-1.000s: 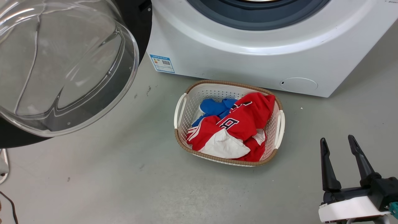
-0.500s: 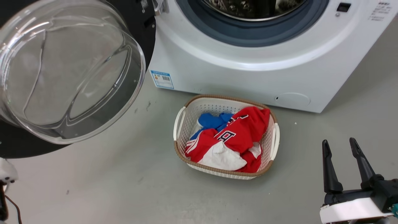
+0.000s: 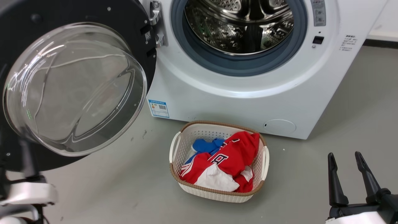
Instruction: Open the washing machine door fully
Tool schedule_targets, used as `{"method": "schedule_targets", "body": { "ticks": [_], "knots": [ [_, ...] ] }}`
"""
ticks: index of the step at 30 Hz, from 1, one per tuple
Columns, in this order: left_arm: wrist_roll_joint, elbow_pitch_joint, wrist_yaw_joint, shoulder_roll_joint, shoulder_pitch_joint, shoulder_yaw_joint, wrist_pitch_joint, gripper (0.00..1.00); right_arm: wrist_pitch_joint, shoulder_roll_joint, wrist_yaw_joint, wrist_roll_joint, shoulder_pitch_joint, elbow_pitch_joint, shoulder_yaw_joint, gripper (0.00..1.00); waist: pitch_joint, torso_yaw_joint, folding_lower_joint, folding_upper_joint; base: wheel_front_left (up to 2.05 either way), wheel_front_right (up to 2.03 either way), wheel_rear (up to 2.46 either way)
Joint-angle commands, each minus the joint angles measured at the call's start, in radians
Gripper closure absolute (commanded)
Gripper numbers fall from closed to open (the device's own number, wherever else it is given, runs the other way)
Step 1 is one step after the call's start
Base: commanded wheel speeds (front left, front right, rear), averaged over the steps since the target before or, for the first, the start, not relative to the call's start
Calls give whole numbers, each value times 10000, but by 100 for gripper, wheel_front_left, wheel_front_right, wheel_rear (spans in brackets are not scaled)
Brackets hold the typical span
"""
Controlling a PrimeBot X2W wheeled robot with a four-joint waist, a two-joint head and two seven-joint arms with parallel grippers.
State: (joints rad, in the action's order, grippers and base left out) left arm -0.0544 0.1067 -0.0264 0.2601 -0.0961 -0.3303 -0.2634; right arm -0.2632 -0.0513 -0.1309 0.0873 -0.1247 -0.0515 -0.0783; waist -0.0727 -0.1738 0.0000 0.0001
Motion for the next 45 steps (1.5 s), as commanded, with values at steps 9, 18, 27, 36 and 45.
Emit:
{"method": "schedule_targets", "body": {
  "ticks": [9, 18, 27, 36, 45],
  "knots": [
    [340, -1269, -248, -801, 944, 1203, -19, 0, -21, 22, 2, 108, -345, -362, -58, 0, 599, 248, 0, -1, 0, 0, 0],
    [-37, -1499, -302, -1561, 1300, 1947, -19, 0, -21, 22, 2, 96, -427, -800, 18, 0, 703, 660, 0, -1, 0, 0, 0],
    [-218, -1183, -266, -1898, 1565, 2476, -19, 0, -21, 22, 2, 174, -679, -971, -51, 0, 758, 1024, 0, -1, 0, 0, 0],
    [-102, -673, -176, -2004, 1770, 2961, -19, 0, -21, 20, 2, 293, -969, -916, -62, 0, 851, 1352, 0, -1, 0, 0, 0],
    [-69, -432, -178, -2041, 1940, 2911, -19, 0, -21, 22, 2, 324, -1034, -805, 57, 0, 897, 1610, 0, -1, 0, 0, 0]
  ]
}}
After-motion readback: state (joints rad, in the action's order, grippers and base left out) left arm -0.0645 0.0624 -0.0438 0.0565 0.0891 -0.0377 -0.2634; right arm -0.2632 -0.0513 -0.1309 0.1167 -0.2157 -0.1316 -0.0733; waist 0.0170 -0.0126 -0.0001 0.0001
